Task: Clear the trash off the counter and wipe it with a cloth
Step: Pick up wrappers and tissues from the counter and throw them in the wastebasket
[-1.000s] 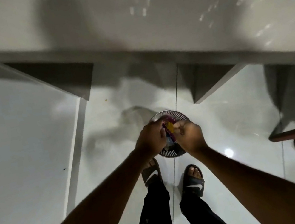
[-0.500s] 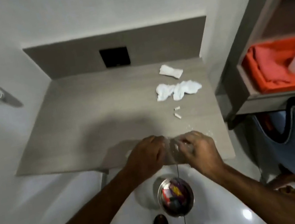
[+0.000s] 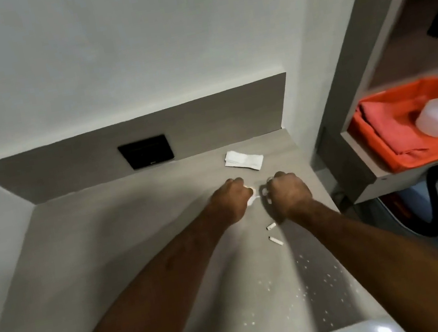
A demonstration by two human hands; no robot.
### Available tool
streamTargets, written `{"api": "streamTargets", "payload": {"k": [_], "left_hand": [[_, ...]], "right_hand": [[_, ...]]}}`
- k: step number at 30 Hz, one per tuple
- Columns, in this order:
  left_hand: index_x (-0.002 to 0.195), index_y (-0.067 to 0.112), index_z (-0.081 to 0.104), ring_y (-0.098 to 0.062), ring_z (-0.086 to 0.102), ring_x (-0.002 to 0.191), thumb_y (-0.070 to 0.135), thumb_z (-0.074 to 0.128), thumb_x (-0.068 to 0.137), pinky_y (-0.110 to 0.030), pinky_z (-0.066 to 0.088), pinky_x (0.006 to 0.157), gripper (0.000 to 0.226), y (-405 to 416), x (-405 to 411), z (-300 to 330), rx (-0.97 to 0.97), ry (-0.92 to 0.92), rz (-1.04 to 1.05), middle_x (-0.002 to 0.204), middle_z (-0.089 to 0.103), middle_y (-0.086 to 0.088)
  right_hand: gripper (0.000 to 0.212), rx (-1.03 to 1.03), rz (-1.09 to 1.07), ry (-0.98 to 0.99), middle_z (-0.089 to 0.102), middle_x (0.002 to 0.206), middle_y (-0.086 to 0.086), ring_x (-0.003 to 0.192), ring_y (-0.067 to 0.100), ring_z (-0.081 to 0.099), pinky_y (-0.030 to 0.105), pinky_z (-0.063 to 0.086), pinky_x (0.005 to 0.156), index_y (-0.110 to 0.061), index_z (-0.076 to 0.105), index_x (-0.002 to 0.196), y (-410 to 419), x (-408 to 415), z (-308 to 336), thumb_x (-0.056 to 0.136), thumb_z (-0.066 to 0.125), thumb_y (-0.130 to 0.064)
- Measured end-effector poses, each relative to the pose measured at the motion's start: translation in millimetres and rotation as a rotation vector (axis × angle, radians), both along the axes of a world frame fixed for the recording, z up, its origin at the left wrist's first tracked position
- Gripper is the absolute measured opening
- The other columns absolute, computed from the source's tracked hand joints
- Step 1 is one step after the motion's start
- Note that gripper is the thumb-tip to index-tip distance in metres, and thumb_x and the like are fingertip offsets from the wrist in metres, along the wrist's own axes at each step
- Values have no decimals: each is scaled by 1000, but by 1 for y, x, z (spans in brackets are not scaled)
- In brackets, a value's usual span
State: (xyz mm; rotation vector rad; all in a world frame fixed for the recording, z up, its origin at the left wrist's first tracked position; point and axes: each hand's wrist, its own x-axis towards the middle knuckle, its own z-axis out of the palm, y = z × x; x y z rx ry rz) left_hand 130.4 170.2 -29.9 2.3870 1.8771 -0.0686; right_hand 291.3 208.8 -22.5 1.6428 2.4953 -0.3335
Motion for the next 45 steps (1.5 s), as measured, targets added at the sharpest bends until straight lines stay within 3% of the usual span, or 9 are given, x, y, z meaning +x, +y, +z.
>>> {"api": "streamTargets", "payload": {"k": [4, 10, 16, 23, 26, 29, 33, 38, 45], "left_hand": [[91, 7, 74, -37, 66, 93, 2, 57, 83, -41, 55, 84, 20, 42, 0, 22, 81, -150, 10, 105, 65, -18], [115, 6, 71, -38, 61, 115, 3, 56, 89, -38, 50, 102, 31, 93, 3, 35, -6, -25, 23, 131, 57, -24], [106, 5, 68, -40, 63, 107, 10, 57, 89, -38, 51, 91, 21, 73, 7, 12, -49, -45, 143, 116, 68, -20], [100, 12, 74, -32, 64, 90, 15, 58, 81, -33, 48, 79, 25, -66, 42, 29, 226, -405, 258, 92, 71, -16], [106, 13, 76, -13, 55, 73, 13, 57, 81, -12, 38, 71, 31, -178, 83, 27, 272, -646, 226, 85, 61, -6], [88, 13, 77, -7, 56, 67, 12, 54, 78, -9, 42, 65, 25, -274, 121, -6, 103, -734, 314, 83, 58, 0], [67, 16, 74, 3, 61, 65, -1, 58, 63, -1, 40, 58, 24, -346, 147, -101, -101, -787, 687, 74, 60, 13], [92, 15, 81, -17, 71, 95, 7, 70, 78, -9, 43, 77, 20, -355, 161, -238, -451, -654, 951, 104, 75, -4], [120, -1, 69, -24, 67, 108, -2, 59, 84, -7, 44, 79, 37, -328, 168, -386, -613, -725, 981, 114, 74, -14]], "right_hand": [[26, 29, -81, 43, 67, 103, 16, 94, 34, 67, 37, 54, 78, -7, 69, 106, 1, 4, -3, 90, 51, -16], [24, 63, -115, 91, 68, 100, 14, 89, 34, 68, 35, 54, 76, -11, 71, 105, -8, 10, -8, 91, 53, -18], [17, 21, -299, 442, 74, 97, 11, 88, 33, 68, 35, 57, 80, -20, 72, 96, -20, 28, -10, 87, 60, -13], [17, 51, -574, 1110, 65, 79, -23, 67, -3, 63, 15, 54, 57, -29, 59, 85, -105, 99, 13, 85, 69, -16], [18, -33, -543, 1191, 67, 80, -13, 67, 4, 65, 19, 54, 58, -24, 57, 81, -181, 123, 5, 85, 72, -14], [16, -81, -507, 1187, 68, 73, -4, 63, 16, 66, 35, 56, 54, -23, 62, 73, -253, 147, -20, 81, 76, -20], [15, -204, -536, 1161, 74, 84, -5, 79, 14, 73, 23, 56, 68, -21, 72, 75, -313, 174, -99, 75, 84, -14], [29, -542, -555, 878, 68, 117, 3, 110, 18, 66, 3, 44, 89, -5, 73, 108, -339, 182, -256, 82, 68, 6], [25, -734, -533, 570, 71, 118, 16, 114, 33, 63, 35, 48, 102, -7, 73, 109, -324, 145, -414, 86, 63, -10]]}}
